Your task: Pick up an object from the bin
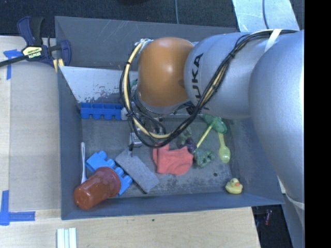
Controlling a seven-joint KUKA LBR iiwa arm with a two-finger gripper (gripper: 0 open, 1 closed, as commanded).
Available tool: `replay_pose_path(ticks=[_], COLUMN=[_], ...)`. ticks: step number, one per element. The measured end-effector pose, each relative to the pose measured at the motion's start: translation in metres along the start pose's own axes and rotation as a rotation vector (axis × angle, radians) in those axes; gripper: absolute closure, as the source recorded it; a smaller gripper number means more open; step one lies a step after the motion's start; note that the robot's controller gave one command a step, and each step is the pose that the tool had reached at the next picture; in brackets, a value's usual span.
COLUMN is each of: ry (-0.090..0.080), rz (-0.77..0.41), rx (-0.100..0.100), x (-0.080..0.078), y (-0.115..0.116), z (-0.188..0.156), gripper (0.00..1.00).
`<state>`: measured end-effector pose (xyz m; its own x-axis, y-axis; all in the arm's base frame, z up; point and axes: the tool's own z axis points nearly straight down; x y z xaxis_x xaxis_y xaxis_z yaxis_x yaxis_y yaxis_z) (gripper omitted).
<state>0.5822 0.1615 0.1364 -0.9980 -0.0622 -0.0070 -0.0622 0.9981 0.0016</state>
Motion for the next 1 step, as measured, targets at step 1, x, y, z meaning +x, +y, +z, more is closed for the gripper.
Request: replay_pose_path(ticks=[1], ry=[0.007], rz=[0.028], rx=[0.0], x=[0.014], y=[-0.0222], z=[-0.0015], gripper=[0.0])
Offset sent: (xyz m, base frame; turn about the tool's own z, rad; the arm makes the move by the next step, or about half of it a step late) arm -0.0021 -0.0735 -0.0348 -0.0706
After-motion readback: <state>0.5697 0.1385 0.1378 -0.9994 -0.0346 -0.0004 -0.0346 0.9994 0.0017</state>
